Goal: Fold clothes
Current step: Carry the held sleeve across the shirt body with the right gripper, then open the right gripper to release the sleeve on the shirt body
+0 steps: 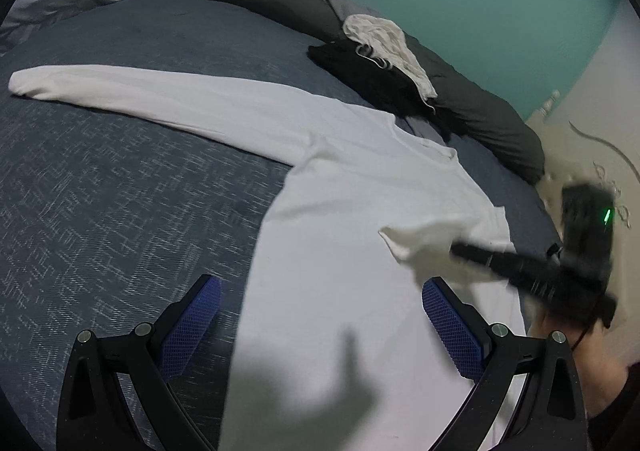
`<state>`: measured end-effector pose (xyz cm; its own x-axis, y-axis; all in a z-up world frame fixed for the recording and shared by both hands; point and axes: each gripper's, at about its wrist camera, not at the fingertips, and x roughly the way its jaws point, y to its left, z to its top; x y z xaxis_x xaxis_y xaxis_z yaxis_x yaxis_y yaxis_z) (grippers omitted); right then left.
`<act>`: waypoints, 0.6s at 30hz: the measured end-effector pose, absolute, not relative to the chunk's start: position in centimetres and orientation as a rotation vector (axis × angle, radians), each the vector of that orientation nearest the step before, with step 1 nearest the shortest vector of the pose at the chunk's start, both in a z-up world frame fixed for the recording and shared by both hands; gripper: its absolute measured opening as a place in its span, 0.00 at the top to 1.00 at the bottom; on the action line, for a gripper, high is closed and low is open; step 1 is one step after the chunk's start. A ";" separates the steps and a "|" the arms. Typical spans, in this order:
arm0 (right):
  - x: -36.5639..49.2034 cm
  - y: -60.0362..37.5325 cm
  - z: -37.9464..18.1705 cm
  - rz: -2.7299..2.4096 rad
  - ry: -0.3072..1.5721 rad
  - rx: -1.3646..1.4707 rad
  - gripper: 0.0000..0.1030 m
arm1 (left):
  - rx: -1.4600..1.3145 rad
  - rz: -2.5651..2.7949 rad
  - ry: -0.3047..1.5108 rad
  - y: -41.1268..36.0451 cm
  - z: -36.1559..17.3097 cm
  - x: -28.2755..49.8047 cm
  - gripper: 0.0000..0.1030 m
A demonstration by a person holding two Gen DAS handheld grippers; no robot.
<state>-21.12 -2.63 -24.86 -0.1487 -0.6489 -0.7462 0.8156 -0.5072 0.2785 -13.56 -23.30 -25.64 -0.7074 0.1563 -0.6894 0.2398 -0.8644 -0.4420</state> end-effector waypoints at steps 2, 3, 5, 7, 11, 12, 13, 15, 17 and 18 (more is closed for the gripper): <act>-20.7 -2.4 -26.5 -1.807 0.231 1.103 0.93 | 1.183 -2.741 0.808 -23.5 -25.7 -13.5 0.00; -20.4 -2.2 -27.2 -1.798 0.231 1.120 0.93 | 1.184 -2.741 0.807 -23.5 -25.8 -13.5 0.00; -19.8 -1.9 -28.3 -1.786 0.235 1.148 0.93 | 1.190 -2.741 0.806 -23.6 -25.9 -13.6 0.00; -19.4 -1.5 -29.0 -1.788 0.250 1.170 0.93 | 1.197 -2.742 0.805 -23.5 -26.1 -13.7 0.00; -19.3 -0.5 -29.9 -1.776 0.218 1.229 0.87 | 1.218 -2.758 0.800 -23.0 -26.2 -14.0 0.00; -19.4 -0.2 -30.0 -1.777 0.190 1.251 0.82 | 1.221 -2.763 0.798 -22.9 -26.2 -14.0 0.00; -19.5 0.3 -29.9 -1.781 0.152 1.258 0.79 | 1.226 -2.768 0.796 -22.8 -26.2 -14.1 0.00; -19.5 1.6 -29.3 -1.802 0.060 1.246 0.66 | 1.236 -2.775 0.788 -22.5 -26.4 -14.3 0.00; -19.4 3.1 -28.4 -1.827 -0.026 1.208 0.62 | 1.246 -2.777 0.756 -22.0 -26.5 -14.5 0.00; -19.4 3.9 -28.0 -1.846 -0.065 1.186 0.60 | 1.247 -2.778 0.734 -21.8 -26.6 -14.6 0.00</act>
<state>-19.39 3.85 -28.00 -0.1223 -0.7075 -0.6960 0.6566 -0.5835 0.4778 -14.57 -21.77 -26.58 -0.6828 0.1784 -0.7084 0.1947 -0.8902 -0.4119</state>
